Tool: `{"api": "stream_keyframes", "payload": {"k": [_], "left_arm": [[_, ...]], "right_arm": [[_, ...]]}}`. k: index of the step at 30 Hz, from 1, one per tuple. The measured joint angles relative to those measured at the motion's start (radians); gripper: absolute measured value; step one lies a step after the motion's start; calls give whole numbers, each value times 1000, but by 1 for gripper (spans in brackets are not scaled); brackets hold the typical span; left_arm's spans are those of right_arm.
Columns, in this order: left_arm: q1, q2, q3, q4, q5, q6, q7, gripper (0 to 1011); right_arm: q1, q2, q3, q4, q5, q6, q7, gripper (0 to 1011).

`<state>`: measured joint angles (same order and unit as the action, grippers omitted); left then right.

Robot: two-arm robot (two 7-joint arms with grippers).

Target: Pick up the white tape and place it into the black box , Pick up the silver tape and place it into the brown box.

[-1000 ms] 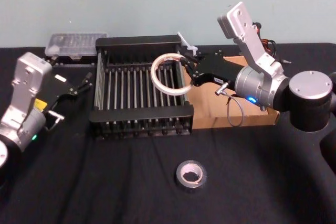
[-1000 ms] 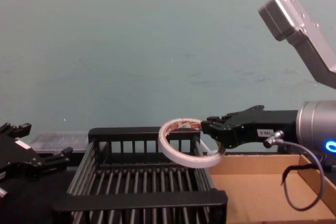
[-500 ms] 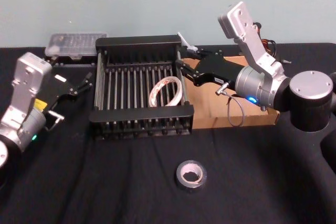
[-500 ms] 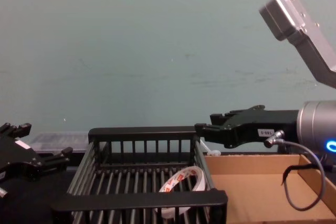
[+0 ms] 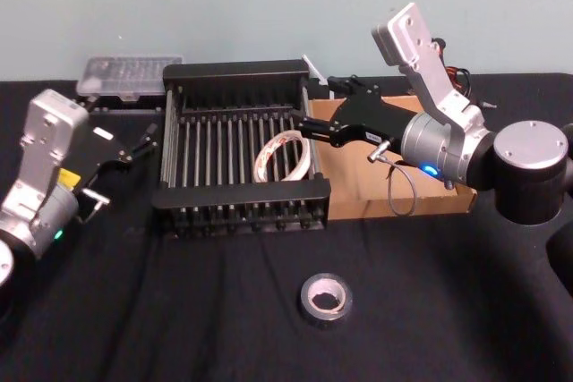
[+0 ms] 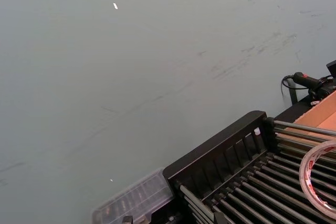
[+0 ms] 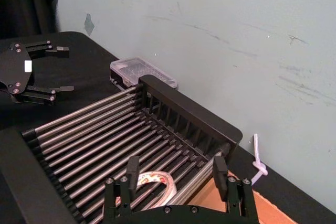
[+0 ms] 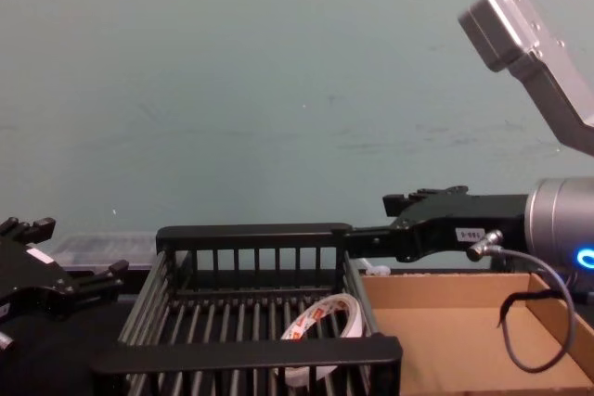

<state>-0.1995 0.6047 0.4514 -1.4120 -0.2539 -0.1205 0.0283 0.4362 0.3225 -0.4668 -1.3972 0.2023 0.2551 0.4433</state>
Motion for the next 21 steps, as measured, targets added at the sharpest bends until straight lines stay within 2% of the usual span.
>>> {"api": "stream_keyframes", "payload": {"k": [4,7,21], "left_arm": [[0,0,0,0,0,0,0,1001],[0,0,0,0,0,0,0,1001],[0,0,0,0,0,0,0,1001]], "right_arm": [[0,0,0,0,0,0,0,965],[0,0,0,0,0,0,0,1002],[-36,37,20,-64,31,9,-2,1000]]}}
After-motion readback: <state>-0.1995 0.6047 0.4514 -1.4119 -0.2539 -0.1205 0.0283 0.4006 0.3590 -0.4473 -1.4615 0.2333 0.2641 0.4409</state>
